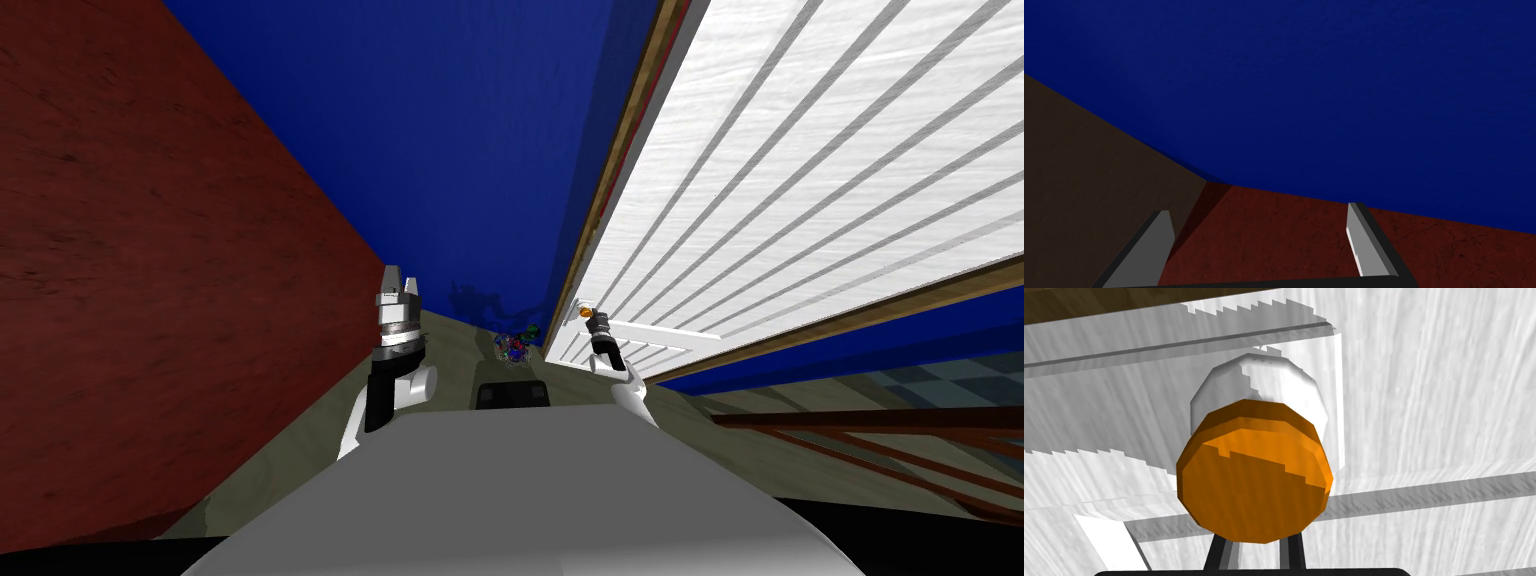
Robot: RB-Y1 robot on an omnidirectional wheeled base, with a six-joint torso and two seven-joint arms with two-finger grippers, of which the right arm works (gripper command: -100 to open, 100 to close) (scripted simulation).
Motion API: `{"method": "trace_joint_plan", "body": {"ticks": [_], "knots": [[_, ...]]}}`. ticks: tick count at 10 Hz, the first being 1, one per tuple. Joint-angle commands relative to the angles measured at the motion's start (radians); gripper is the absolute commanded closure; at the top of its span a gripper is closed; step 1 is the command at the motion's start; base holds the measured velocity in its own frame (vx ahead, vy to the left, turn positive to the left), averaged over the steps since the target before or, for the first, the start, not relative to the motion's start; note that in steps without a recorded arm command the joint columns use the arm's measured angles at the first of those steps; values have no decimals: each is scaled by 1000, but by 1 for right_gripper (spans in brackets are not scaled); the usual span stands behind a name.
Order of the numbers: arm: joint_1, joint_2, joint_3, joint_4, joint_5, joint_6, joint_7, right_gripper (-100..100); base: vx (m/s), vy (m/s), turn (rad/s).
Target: Pull the door open
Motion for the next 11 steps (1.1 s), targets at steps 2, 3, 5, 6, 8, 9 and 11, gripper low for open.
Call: {"method": "trace_joint_plan", "body": {"ticks": [2, 3, 5, 6, 8, 9, 11], "knots": [[13, 6, 25, -36, -27, 2, -68, 100, -15, -12, 13], [13, 6, 25, -36, -27, 2, -69, 100, -18, -13, 3], [20, 4, 33, -43, -45, 4, -111, 100, -21, -10, 21], [26, 3, 42, -50, -63, 5, -150, 100, -18, -6, 15], [42, 18, 37, -63, -107, 23, -194, -100, -52, -30, 26], [44, 25, 40, -68, -125, 24, -217, -100, -81, -35, 22], [48, 40, 47, -79, -164, 26, -269, -100, -102, -21, 88]]}}
